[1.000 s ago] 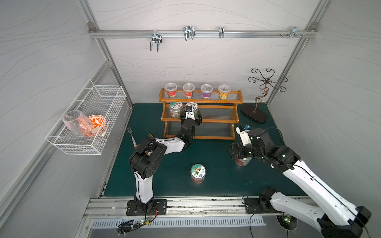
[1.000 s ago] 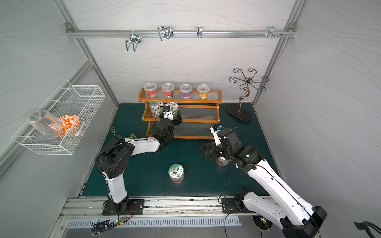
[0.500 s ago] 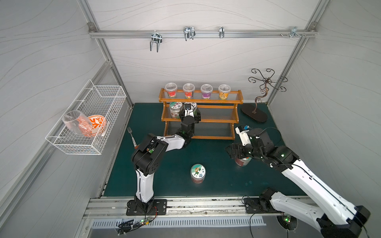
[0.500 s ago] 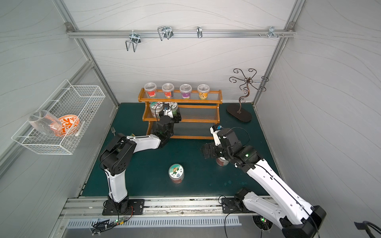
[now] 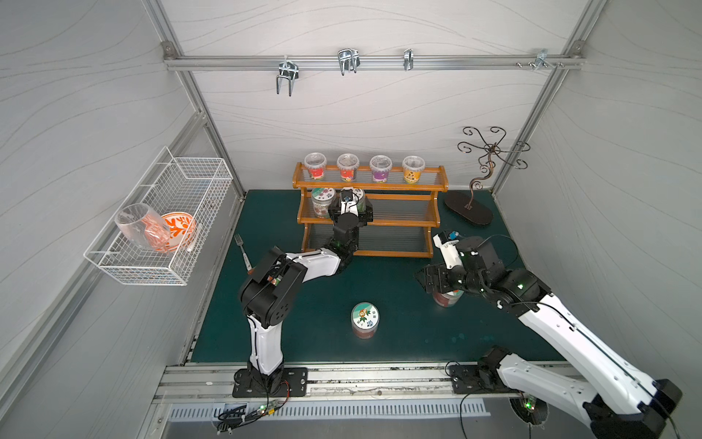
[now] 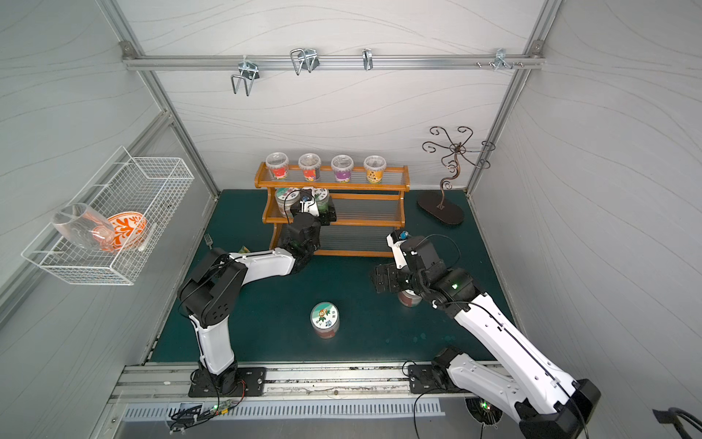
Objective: Place the seed container on the shelf
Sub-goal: Place the seed jar on the shelf.
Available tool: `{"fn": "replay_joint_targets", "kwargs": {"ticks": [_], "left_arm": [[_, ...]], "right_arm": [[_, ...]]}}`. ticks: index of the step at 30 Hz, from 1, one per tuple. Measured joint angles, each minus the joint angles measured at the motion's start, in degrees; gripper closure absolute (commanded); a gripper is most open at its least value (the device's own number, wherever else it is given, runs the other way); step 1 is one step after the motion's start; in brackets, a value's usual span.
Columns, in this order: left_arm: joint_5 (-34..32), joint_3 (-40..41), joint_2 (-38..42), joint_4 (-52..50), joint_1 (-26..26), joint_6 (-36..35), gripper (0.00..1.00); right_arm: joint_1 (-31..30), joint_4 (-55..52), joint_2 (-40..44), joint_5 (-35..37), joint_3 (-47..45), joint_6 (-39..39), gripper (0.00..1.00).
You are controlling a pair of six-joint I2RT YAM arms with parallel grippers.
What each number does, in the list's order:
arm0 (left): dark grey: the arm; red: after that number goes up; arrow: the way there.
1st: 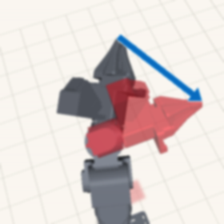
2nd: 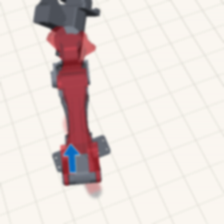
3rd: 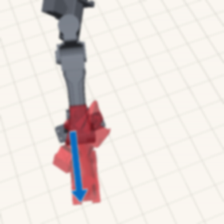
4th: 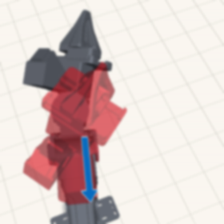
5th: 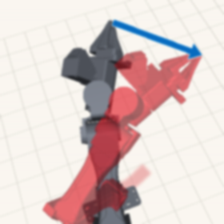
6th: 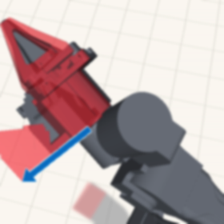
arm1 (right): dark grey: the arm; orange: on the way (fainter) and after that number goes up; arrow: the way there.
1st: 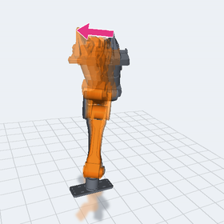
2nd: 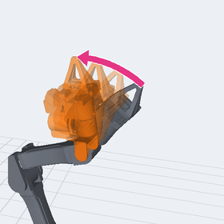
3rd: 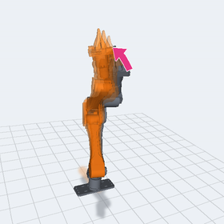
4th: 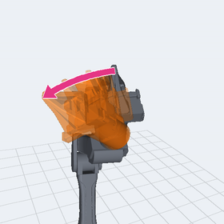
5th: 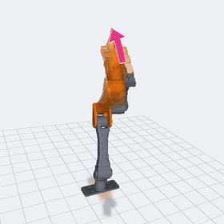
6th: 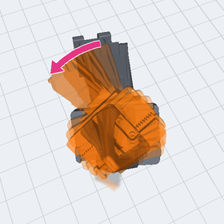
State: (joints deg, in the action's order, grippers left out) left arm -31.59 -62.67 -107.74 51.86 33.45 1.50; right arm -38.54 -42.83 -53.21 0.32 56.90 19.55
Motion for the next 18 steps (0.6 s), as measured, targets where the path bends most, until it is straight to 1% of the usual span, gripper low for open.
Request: {"fn": "replay_joint_targets", "kwargs": {"ticks": [6, 12, 14, 18], "left_arm": [[-0.92, 2.91, 4.26, 0.72, 0.87, -0.24, 0.00], [-1.57, 8.13, 9.55, 0.39, 3.15, -0.52, 0.00], [-1.95, 9.97, 12.15, -0.72, 4.17, -0.46, 0.00], [-2.27, 12.87, 19.37, -6.67, 6.21, 0.72, 0.00]], "right_arm": [[0.02, 0.00, 0.02, -0.59, 0.00, 0.22, 0.01], [0.02, -0.02, 0.04, -1.40, 0.00, 0.63, 0.01], [0.02, -0.02, 0.15, -1.57, 0.00, 0.85, 0.01], [0.00, -0.09, 0.37, -1.95, 0.02, 1.64, 0.01]]}}
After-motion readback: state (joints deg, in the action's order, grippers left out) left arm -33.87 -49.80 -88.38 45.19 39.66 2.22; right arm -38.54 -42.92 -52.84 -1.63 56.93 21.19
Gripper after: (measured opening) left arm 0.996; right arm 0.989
